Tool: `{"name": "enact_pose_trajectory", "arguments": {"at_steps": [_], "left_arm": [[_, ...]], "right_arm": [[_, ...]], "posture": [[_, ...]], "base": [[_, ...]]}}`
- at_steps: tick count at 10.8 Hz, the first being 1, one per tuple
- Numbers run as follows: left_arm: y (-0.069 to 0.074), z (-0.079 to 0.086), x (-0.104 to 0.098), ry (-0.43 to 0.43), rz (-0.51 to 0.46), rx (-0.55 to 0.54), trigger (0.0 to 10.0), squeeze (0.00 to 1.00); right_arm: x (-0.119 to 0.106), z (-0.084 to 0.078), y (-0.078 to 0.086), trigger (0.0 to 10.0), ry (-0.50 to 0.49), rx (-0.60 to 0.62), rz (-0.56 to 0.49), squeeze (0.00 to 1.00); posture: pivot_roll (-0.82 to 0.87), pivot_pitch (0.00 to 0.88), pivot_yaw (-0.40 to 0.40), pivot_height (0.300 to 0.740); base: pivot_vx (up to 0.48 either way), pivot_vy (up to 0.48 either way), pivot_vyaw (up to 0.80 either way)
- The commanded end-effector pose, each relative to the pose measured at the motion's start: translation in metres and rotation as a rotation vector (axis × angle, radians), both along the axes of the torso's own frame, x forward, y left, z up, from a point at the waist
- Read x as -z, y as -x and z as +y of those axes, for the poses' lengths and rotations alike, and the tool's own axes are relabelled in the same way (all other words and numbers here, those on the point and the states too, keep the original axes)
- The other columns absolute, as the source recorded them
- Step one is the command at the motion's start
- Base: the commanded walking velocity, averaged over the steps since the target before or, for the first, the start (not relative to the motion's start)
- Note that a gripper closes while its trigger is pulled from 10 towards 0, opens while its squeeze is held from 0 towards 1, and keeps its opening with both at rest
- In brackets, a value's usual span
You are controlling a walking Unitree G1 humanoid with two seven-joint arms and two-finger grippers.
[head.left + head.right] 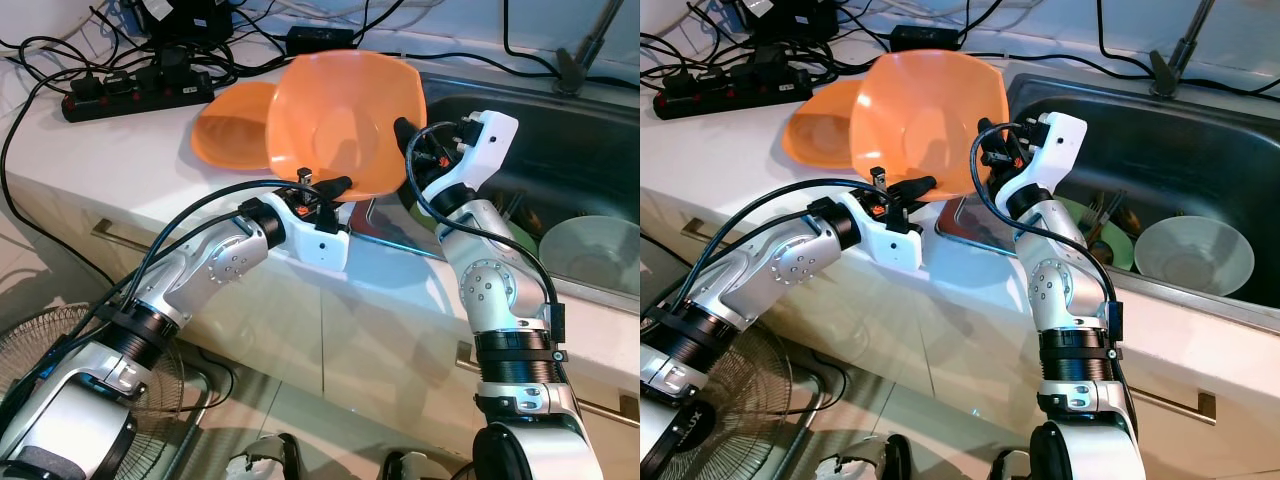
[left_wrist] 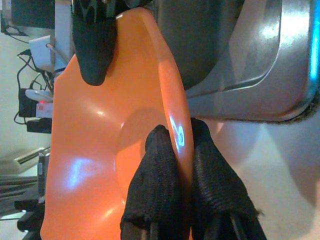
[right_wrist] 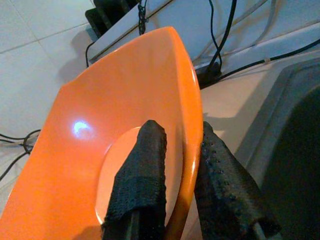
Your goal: Kitchen organization
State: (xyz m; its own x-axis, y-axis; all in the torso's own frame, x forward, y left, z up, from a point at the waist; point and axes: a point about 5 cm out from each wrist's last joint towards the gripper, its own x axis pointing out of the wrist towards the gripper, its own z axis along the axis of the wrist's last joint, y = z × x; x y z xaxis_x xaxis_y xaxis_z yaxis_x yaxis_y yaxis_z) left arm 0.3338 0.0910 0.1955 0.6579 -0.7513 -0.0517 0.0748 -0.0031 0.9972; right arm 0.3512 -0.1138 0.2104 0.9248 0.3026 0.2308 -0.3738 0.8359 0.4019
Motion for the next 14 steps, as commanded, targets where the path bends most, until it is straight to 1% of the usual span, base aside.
{"name": "enact_pose_trajectory", "arguments": {"at_steps": [1, 2, 7, 9, 13, 14], "left_arm": [[0.002, -0.005, -0.006, 0.015, -0.025, 0.037, 10.0, 0.0], [0.002, -0.006, -0.007, 0.026, -0.019, 0.036, 10.0, 1.0], [0.002, -0.007, -0.008, 0.05, -0.008, 0.033, 10.0, 1.0], [0.002, -0.007, -0.007, 0.058, -0.008, 0.032, 10.0, 1.0], [0.004, -0.009, -0.006, 0.076, -0.01, 0.031, 10.0, 1.0], [0.004, -0.009, -0.006, 0.076, -0.011, 0.027, 10.0, 0.72]], "right_arm": [[-0.003, 0.003, -0.001, 0.0, 0.023, -0.005, 0.0, 0.0], [-0.003, 0.003, -0.001, 0.0, 0.023, -0.005, 0.001, 0.0], [-0.001, 0.002, -0.002, 0.0, 0.0, 0.016, 0.008, 0.0], [-0.006, -0.01, -0.007, 0.0, -0.031, 0.082, 0.004, 0.0], [-0.014, -0.029, -0.012, 0.0, -0.09, 0.168, -0.014, 0.0], [-0.016, -0.035, -0.014, 0.0, -0.1, 0.197, -0.018, 0.0]], "posture": [[0.04, 0.091, 0.028, 0.74], [0.05, 0.094, 0.028, 0.74], [0.05, 0.097, 0.028, 0.74], [0.05, 0.094, 0.029, 0.74], [0.05, 0.083, 0.03, 0.74], [0.05, 0.079, 0.03, 0.74]], "base": [[0.0, 0.0, 0.0], [0.0, 0.0, 0.0], [0.0, 0.0, 0.0], [0.0, 0.0, 0.0], [0.0, 0.0, 0.0], [0.0, 0.0, 0.0]]}}
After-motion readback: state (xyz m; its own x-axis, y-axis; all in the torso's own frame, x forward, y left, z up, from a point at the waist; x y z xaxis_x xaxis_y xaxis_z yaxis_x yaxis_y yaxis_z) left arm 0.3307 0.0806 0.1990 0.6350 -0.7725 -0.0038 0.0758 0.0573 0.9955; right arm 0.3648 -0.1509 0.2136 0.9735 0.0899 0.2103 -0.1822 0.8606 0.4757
